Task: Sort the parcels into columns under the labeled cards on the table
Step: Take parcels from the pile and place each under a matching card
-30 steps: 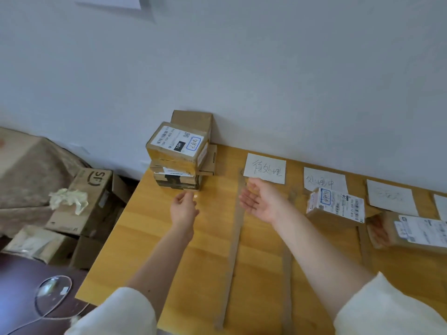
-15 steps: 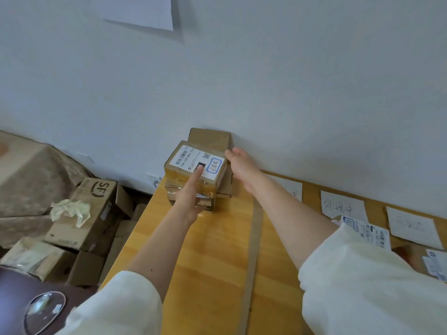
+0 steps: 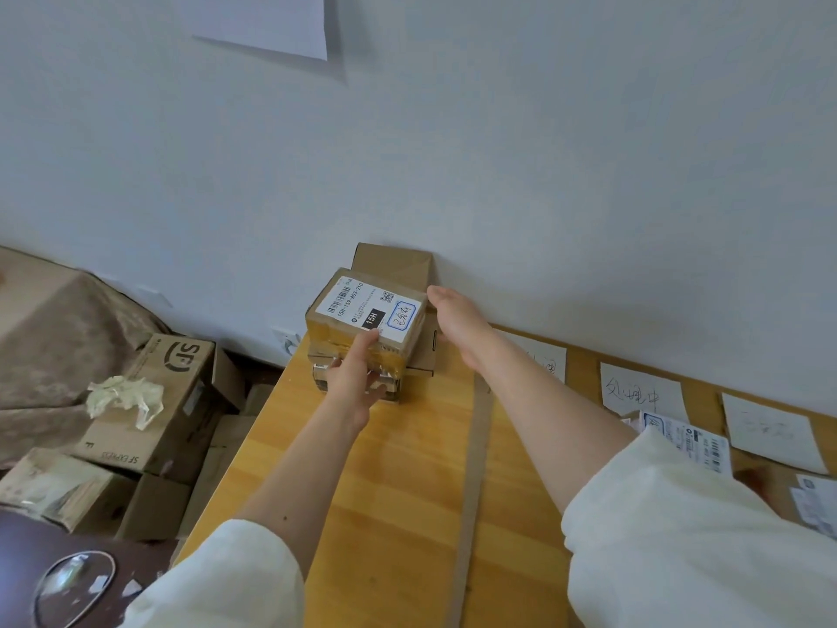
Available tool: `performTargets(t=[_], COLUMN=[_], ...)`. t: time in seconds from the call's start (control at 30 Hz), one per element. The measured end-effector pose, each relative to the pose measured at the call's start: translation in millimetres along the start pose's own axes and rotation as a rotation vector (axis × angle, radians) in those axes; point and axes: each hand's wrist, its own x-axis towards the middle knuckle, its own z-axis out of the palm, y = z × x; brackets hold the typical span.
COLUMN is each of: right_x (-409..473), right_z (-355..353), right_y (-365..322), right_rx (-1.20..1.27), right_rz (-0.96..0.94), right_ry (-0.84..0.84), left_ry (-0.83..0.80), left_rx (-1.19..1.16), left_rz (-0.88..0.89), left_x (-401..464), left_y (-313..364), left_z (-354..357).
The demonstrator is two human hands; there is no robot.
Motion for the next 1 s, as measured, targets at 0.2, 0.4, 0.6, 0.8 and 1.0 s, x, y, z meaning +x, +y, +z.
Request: performTargets(t=[0.2, 0.4, 0.6, 0.8, 1.0], right_x=[-24, -65, -104, -135, -165], right_z=[-8, -25, -40, -51, -58], right_y=[9, 47, 79, 100, 106], right_rx=[0.056, 0.15, 0.252, 0.387, 0.484], right_rz=[-0.017, -0.008, 0.096, 0.099, 0.115], right_ry=[0.02, 0.044, -0.008, 0.013, 0.091], left_ry=[-0.078, -0.22, -0.288, -0.34, -0.361], left_rx=[0.017, 0.142, 0.22, 0.247, 0.254], left_rz=[0.111, 0.219, 0.241, 0.243, 0.231], left_x=[-20, -51, -77, -100, -114], left_y=[-6, -17, -28, -41, -56], left_z=[-16, -29, -30, -24, -17])
